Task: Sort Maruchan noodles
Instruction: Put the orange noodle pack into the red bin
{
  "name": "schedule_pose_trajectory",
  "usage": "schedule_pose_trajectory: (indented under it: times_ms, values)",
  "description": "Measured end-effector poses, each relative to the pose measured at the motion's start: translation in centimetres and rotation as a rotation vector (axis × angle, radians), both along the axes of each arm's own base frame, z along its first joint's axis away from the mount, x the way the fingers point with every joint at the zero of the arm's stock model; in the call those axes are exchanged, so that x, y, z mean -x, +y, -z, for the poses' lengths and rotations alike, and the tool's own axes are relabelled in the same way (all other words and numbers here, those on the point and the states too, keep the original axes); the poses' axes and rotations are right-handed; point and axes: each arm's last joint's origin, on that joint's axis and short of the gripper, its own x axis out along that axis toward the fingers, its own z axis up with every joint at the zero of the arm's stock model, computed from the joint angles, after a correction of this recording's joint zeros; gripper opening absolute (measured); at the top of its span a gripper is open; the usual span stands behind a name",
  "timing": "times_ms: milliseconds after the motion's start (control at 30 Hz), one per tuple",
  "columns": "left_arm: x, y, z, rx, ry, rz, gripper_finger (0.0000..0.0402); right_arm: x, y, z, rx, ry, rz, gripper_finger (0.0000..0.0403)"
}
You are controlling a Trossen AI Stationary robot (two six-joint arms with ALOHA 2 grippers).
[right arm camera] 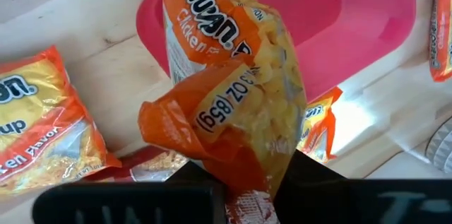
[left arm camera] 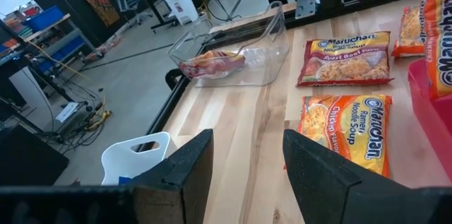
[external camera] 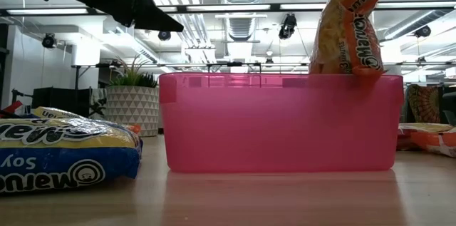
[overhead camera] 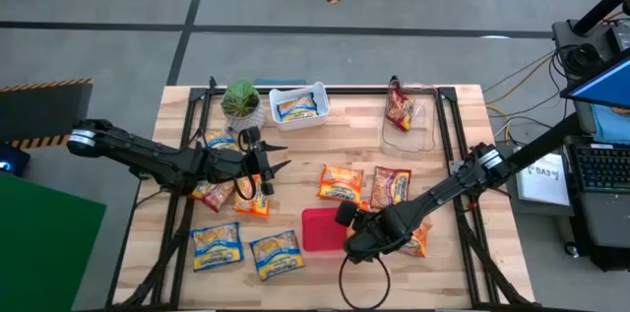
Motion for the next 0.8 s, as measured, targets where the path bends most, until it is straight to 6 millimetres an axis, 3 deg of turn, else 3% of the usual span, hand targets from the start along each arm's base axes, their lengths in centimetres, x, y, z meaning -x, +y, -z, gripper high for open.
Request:
schedule_pose_trajectory:
  times_ms: [433, 800]
  values:
    - [0.00, 0.00, 0.00, 0.000, 0.000, 0.000, 0.0155, 0.17, -0.46, 0.15, 0.026, 0.042, -0.017, 0.0032]
    - [0.00, 0.00, 0.01, 0.000, 0.000, 0.000, 0.0155, 0.13, -0.46, 0.25, 0.015, 0.033, 0.038, 0.0060]
